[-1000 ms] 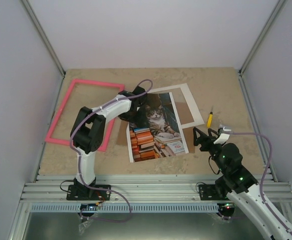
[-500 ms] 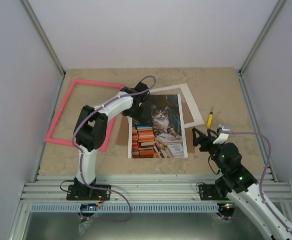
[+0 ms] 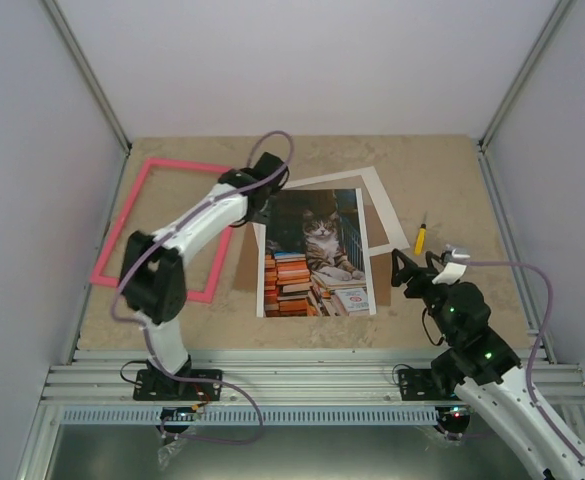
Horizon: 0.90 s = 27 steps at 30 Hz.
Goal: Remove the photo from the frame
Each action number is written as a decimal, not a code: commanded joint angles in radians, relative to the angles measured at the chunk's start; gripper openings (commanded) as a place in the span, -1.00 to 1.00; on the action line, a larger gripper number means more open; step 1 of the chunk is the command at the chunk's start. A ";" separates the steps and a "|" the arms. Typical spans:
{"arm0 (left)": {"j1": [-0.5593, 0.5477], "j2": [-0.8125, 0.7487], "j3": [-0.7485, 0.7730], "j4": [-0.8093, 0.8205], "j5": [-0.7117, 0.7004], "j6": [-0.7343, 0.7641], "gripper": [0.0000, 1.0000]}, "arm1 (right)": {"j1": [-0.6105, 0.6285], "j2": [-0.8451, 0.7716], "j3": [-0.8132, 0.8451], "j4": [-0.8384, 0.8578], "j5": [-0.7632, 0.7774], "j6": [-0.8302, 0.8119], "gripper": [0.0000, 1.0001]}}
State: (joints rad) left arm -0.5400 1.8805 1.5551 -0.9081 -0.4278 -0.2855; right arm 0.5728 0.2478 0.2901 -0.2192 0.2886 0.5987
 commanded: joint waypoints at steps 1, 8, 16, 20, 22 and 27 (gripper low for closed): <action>0.009 -0.257 -0.078 0.039 -0.128 -0.113 0.59 | -0.001 0.006 0.088 -0.019 0.077 -0.062 0.95; 0.014 -0.670 -0.314 0.144 -0.255 -0.169 0.97 | -0.001 0.039 0.132 0.034 0.106 -0.106 0.95; 0.014 -1.104 -0.556 0.282 -0.346 -0.178 0.98 | -0.001 0.125 0.122 0.177 0.140 -0.177 0.95; 0.024 -1.213 -0.594 0.316 -0.376 -0.156 0.99 | -0.001 0.159 0.080 0.213 0.141 -0.176 0.95; 0.030 -1.256 -0.612 0.331 -0.370 -0.157 0.98 | -0.001 0.169 0.062 0.215 0.146 -0.176 0.95; 0.036 -1.319 -0.644 0.373 -0.384 -0.151 0.99 | -0.001 0.168 0.038 0.215 0.163 -0.170 0.95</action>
State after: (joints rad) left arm -0.5140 0.5884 0.9363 -0.5964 -0.7773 -0.4458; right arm 0.5728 0.4248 0.3500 -0.0444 0.4126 0.4385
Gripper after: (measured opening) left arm 0.992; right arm 0.975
